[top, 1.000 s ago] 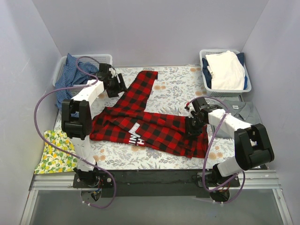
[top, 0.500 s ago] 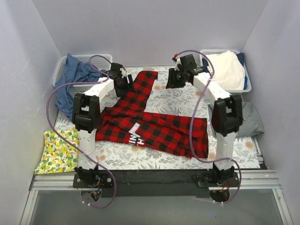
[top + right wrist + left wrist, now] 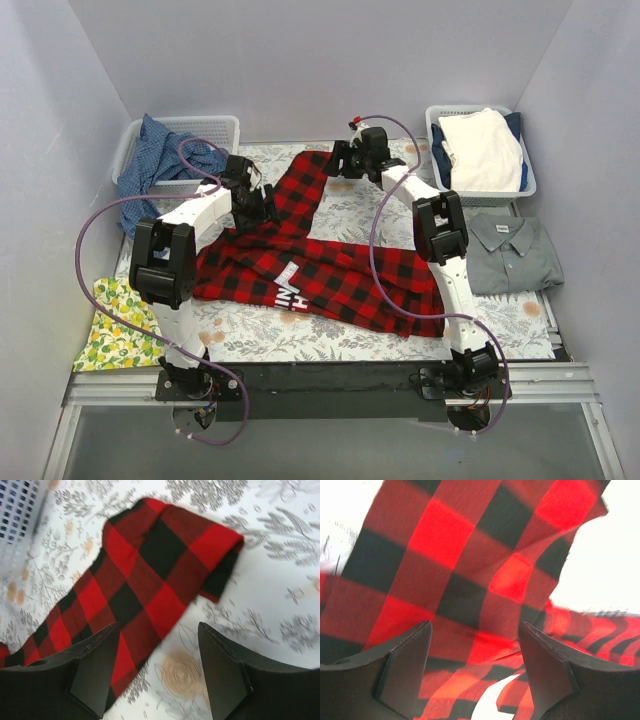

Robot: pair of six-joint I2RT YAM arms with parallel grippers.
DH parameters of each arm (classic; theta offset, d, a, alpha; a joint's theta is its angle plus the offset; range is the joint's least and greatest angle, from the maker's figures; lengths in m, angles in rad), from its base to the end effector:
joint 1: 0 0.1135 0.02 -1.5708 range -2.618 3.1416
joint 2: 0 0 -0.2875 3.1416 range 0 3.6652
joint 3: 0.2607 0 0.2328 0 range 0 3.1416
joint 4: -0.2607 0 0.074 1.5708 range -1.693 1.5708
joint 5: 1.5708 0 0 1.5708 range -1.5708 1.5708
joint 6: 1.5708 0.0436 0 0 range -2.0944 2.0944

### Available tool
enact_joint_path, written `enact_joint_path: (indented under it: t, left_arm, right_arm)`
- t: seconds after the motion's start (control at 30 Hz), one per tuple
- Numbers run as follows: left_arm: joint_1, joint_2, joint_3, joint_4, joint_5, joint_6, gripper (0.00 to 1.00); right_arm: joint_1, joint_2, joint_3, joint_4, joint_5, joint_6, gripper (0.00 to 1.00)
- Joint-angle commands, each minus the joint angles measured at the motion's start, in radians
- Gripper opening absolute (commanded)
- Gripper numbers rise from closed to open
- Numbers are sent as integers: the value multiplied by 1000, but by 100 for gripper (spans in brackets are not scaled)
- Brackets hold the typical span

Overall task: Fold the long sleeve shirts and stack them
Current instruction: Fold the shirt

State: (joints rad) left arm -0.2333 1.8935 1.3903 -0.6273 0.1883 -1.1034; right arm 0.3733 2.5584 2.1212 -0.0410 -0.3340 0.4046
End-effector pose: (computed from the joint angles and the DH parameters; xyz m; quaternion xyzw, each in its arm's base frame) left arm 0.3746 -0.0974 0.2246 -0.3908 0.8897 -0.2067 0.1138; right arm 0.5455 0.2290 0.1779 -0.0732 0.8438 0.3257 0.4202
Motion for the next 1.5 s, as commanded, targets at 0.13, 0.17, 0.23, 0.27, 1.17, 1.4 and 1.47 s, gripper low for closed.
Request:
enact_joint_path:
  t: [0.13, 0.17, 0.23, 0.27, 1.17, 1.4, 1.47]
  left_arm:
    - [-12, -43, -163, -109, -66, -56, 70]
    - [-12, -48, -203, -109, -49, -62, 70]
    - [-12, -69, -243, -110, -17, -75, 70]
    - [-12, -97, -266, -111, -4, -76, 70]
    - [-12, -70, -117, -190, 50, 14, 70]
    - [-5, -157, -22, -206, -81, -29, 74]
    - [17, -201, 9, -203, -96, -50, 76]
  right_arm:
    - [22, 5, 45, 188, -14, 25, 73]
    - [22, 5, 43, 188, -10, 20, 73]
    - [22, 16, 48, 197, 7, 23, 73]
    - [24, 20, 49, 207, 13, 30, 73]
    - [90, 203, 145, 323, -68, 169, 16]
    - [90, 82, 151, 354, -65, 184, 1]
    - [90, 27, 155, 371, -68, 195, 1]
